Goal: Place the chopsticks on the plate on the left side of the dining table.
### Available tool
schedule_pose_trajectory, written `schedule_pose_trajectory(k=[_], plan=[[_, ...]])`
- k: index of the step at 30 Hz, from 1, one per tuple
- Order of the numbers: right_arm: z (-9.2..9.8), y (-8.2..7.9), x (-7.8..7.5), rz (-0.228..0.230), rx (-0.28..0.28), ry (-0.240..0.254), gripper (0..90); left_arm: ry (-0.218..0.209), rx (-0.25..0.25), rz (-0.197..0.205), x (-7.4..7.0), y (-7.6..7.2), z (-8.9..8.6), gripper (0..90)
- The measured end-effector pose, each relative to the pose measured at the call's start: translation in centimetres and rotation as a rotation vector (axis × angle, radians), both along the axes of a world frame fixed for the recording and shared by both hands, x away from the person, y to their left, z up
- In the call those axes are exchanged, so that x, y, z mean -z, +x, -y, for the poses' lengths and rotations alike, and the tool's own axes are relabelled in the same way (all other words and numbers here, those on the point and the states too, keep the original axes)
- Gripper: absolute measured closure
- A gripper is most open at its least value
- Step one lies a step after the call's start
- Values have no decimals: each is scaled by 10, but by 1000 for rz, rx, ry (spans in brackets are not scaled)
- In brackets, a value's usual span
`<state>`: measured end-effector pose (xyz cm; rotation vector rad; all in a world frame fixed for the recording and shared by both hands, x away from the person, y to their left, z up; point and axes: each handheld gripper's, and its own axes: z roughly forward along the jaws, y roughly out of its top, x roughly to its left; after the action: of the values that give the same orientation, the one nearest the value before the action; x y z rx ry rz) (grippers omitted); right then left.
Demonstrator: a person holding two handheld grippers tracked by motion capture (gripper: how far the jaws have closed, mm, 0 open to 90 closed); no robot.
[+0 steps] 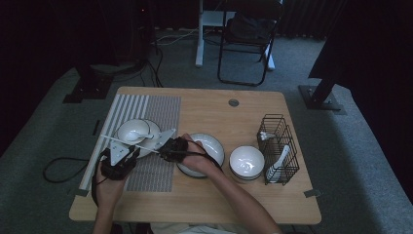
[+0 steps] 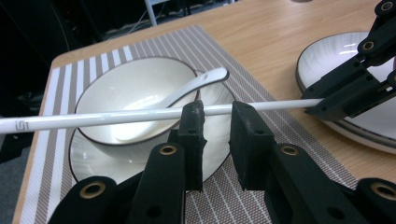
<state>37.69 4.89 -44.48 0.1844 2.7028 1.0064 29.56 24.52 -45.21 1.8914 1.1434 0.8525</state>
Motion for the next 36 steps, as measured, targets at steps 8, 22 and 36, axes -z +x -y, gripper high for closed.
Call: schedule_pose_trajectory(k=[8, 22, 36], plan=[[-9, 8, 11, -10, -14, -29, 865, 4, -9, -25, 12, 4, -1, 766], [-29, 13, 22, -7, -46, -87, 864, 0, -35, -75, 32, 13, -7, 779], [-32, 23, 33, -20, -27, -110, 861, -25, -46, -108, 43, 22, -11, 778]])
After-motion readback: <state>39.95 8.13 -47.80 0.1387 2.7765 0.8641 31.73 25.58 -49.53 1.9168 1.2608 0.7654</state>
